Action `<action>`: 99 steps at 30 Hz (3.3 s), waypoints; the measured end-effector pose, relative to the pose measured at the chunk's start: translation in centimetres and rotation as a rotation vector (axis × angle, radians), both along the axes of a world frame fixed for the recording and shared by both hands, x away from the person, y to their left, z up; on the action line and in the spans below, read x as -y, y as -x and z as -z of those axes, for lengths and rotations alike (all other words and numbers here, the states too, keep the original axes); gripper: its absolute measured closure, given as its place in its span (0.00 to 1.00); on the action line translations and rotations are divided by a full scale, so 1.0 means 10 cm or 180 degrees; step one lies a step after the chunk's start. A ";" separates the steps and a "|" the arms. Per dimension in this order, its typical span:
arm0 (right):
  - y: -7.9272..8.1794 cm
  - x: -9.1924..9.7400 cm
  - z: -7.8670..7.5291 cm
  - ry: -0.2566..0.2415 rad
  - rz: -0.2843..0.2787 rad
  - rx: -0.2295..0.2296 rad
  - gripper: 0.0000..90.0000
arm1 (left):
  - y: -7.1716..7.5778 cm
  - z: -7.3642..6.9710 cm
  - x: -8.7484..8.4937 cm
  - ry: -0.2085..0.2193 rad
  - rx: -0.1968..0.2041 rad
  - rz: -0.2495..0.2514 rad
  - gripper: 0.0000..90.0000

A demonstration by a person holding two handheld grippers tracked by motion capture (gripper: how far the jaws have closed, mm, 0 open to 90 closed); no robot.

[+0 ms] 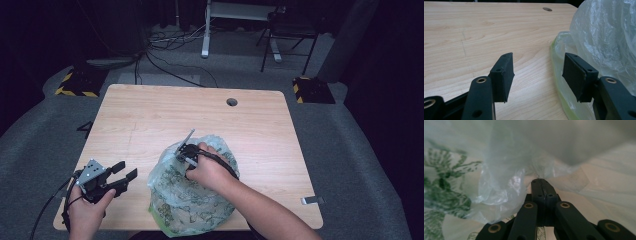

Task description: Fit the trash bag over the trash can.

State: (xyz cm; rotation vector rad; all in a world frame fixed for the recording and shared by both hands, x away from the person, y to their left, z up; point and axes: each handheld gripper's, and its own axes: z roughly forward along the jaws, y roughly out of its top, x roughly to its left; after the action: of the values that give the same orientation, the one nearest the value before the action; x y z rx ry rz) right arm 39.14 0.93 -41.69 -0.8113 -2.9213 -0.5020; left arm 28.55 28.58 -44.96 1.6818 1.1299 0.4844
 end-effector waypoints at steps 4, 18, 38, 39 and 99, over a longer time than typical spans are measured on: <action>-0.01 -0.01 0.04 0.0011 0.0010 -0.0003 1.00 | 0.00 0.00 0.00 -0.0002 -0.0003 0.0002 0.47; 0.01 -0.05 0.16 -0.0086 0.0057 0.0116 0.97 | 0.00 0.00 0.00 -0.0005 0.0004 0.0005 0.47; 0.14 0.03 -0.56 -0.0393 0.0012 0.0333 0.96 | 0.01 -0.01 -0.01 0.0004 0.0015 -0.0010 0.47; 0.15 0.05 -0.60 -0.0406 0.0005 0.0350 0.96 | 0.01 -0.01 -0.01 0.0004 0.0017 -0.0011 0.47; 0.17 0.00 -0.55 -0.0442 -0.0111 0.0438 0.97 | 0.01 0.04 -0.01 0.0001 -0.0033 -0.0027 0.47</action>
State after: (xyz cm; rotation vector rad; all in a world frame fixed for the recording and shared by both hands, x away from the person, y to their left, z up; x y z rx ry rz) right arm 37.44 0.96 -36.18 -0.7351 -2.9753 -0.7771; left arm 28.48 28.69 -45.35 1.6816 1.1451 0.4811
